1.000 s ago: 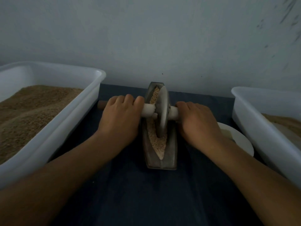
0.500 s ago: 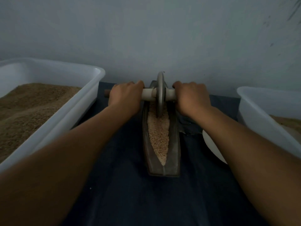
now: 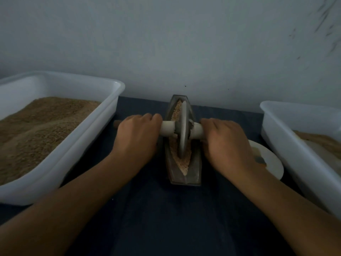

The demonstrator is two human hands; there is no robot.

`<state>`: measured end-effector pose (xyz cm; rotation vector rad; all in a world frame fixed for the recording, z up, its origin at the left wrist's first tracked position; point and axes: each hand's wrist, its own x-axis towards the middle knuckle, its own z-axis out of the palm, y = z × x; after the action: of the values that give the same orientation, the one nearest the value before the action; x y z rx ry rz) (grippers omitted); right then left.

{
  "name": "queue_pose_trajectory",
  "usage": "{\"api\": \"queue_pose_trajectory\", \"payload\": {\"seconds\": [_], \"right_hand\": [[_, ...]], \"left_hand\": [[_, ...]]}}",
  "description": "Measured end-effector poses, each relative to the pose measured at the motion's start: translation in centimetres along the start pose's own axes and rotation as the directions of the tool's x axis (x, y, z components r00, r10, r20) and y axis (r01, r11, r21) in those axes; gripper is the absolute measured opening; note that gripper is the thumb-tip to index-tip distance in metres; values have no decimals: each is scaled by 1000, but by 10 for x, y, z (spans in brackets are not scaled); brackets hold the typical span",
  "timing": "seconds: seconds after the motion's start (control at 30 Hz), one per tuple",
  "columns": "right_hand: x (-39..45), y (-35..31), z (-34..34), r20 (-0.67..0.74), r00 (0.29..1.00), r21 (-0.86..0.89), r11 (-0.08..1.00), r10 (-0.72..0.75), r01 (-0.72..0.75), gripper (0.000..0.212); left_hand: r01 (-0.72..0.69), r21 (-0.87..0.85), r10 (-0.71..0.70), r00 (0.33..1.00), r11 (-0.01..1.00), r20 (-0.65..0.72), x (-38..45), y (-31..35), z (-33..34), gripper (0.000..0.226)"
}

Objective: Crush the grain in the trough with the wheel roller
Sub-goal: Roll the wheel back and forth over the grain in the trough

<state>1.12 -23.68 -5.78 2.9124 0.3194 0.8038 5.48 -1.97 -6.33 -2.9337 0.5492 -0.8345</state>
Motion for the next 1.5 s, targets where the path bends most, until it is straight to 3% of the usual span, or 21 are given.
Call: {"api": "queue_pose_trajectory", "payload": {"seconds": [0.2,0.43,0.7,0.93,1.07,1.23,1.5], "right_hand": [[-11,-5,-3,-67,998,4,1000,-7,7,37],[20,11,23,-6,1000,-67,997,29,-29,25],[69,30,46,13,998,-109,992,61,-59,24],[98,34,49,0,998,-128,990,57,-56,23],[84,31,50,-17,998,-124,990,59,-61,18],[52,24,41,-24,996,-49,995,81,-82,13],[3,-2,12,-150,988,-37,998,39,-45,10]], "left_hand": [[-34,-46,32,998,998,-46,-18,0,-8,34],[-26,-71,30,998,997,60,31,-1,15,51],[-51,-71,62,986,996,155,84,-12,33,44],[31,-101,-9,977,994,215,92,-13,39,33],[26,-36,-19,982,999,186,83,-11,36,27],[-14,37,13,999,999,31,59,-1,26,23],[-15,58,16,1000,998,-15,9,-1,8,39]]}}
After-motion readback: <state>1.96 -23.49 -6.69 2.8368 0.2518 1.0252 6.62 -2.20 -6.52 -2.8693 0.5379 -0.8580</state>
